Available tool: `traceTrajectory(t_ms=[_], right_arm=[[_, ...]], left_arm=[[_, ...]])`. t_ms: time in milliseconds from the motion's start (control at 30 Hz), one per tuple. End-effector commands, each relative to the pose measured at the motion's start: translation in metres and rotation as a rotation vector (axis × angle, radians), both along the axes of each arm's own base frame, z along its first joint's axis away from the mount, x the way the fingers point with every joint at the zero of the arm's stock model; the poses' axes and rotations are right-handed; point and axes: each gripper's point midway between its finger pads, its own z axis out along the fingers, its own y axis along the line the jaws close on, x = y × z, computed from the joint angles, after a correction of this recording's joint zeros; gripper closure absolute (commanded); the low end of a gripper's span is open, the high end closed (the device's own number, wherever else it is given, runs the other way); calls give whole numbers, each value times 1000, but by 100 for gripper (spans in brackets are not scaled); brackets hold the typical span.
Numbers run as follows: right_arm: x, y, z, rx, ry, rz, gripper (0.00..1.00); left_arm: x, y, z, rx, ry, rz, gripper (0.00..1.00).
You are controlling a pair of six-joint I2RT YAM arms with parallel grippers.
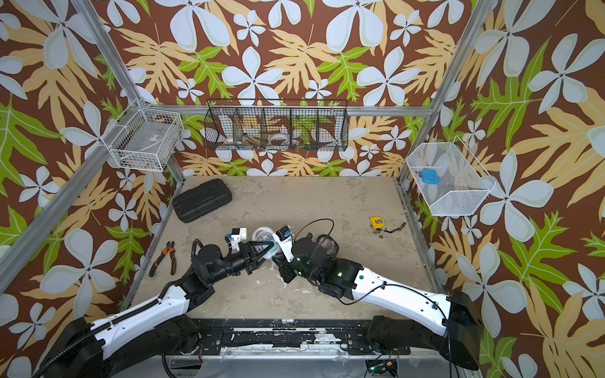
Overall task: Pack away charging kits
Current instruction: Zip the zipper on the storage bag.
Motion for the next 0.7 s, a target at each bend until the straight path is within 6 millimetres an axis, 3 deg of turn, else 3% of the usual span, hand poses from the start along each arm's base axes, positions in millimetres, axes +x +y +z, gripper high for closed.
traceTrajectory(t_ms=[0,67,267,433,667], right_arm=[[2,5,8,19,-22,12,90],[3,3,12,18,-30,1,100],[13,-20,6,-62,-54,-104,100],[33,-47,-14,-196,-71,-213,100],[47,-46,-8,-197,-103,-175,100]], left_arm=[[-3,-1,13,-33,-38,-15,86],[-3,0,10,-21,-33,-13,88],[-4,5,-5,25,-5,-4,100],[-7,4,-8,49,-8,-38,100],[-36,-15,5,64,-115,-289,100]])
